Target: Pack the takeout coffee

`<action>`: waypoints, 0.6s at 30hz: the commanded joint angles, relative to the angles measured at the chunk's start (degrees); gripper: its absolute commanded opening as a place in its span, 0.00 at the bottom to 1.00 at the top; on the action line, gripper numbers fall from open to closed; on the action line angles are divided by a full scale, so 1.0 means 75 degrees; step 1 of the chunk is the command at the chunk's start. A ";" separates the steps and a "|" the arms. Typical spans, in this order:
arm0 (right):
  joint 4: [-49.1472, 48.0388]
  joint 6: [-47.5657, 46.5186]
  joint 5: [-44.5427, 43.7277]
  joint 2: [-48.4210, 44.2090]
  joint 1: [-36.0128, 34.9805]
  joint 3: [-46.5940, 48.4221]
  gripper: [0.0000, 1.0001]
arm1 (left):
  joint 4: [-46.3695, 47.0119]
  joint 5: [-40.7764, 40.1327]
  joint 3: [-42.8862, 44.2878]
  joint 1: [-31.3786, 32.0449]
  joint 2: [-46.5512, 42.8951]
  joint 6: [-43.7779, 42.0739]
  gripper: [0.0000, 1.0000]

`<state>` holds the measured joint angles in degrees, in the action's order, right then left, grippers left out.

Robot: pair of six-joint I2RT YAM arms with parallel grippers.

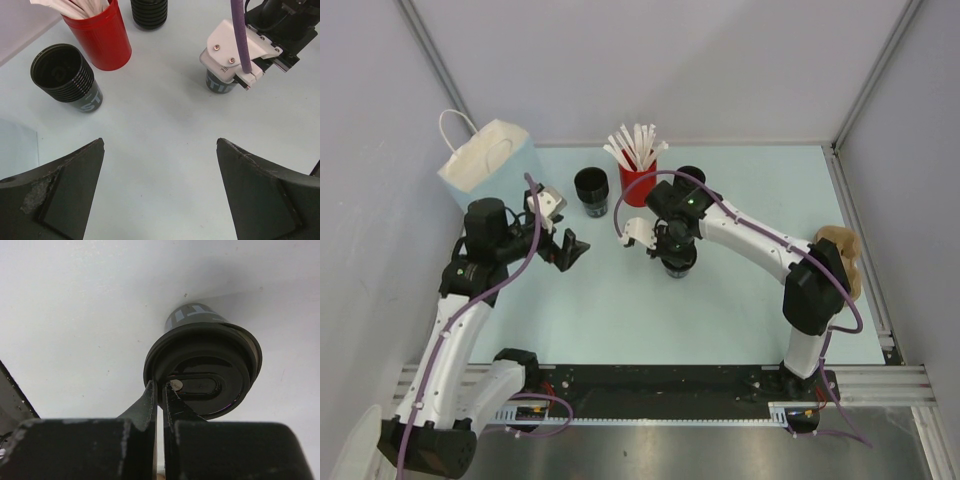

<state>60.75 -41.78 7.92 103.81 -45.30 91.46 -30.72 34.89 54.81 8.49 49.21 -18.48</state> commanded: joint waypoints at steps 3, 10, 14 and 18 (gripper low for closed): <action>0.0020 -0.0077 -0.0014 -0.0130 -0.0007 0.0180 0.00 | 0.0486 0.0258 -0.0182 -0.0066 -0.0268 -0.0044 0.99; 0.0513 -0.0195 0.0619 -0.0189 0.0145 0.0555 0.00 | 0.0545 0.0293 -0.0288 -0.0066 -0.0292 -0.0032 0.99; 0.0560 -0.0195 0.0608 -0.0107 0.0180 0.0696 0.00 | 0.0569 0.0293 -0.0346 -0.0066 -0.0315 -0.0020 1.00; 0.0537 -0.0183 0.0503 0.0010 0.0274 0.0860 0.00 | 0.0615 0.0293 -0.0370 -0.0066 -0.0327 0.0003 0.99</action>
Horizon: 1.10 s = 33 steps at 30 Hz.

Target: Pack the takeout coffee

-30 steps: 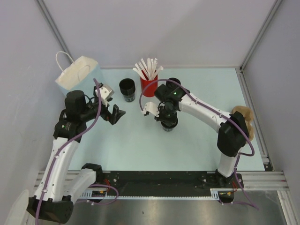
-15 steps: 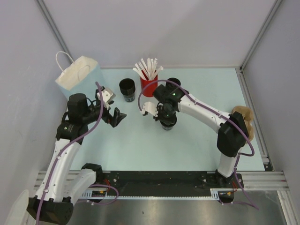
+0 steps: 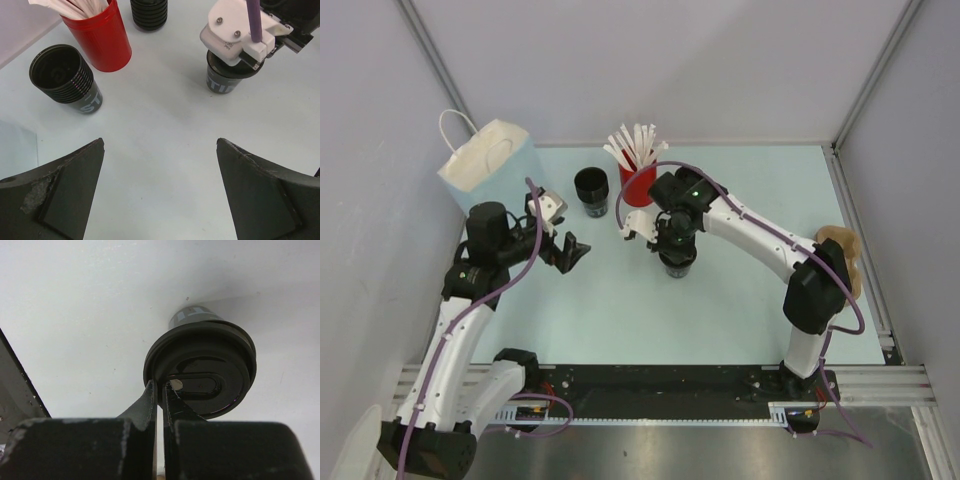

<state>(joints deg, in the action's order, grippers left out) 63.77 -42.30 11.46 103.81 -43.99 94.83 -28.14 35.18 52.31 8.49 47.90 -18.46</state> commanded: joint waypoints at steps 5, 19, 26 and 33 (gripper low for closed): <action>0.0134 -0.0102 0.0030 0.0163 0.0251 0.0481 0.00 | 0.0307 0.0290 -0.0073 -0.0066 -0.0105 0.0000 0.99; 0.0322 -0.0160 0.0182 0.0280 0.0158 0.0552 0.00 | 0.0330 0.0313 -0.0143 -0.0066 -0.0117 0.0035 0.99; 0.0369 -0.0184 0.0182 0.0327 0.0134 0.0564 0.00 | 0.0330 0.0337 -0.0155 -0.0078 -0.0117 0.0047 0.99; 0.0322 -0.0172 0.0124 0.0373 0.0123 0.0540 0.00 | 0.0354 0.0372 -0.0178 -0.0089 -0.0117 0.0059 1.00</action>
<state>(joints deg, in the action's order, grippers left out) 65.67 -43.11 12.16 105.62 -42.68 96.47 -27.51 36.18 51.31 8.47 47.88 -18.04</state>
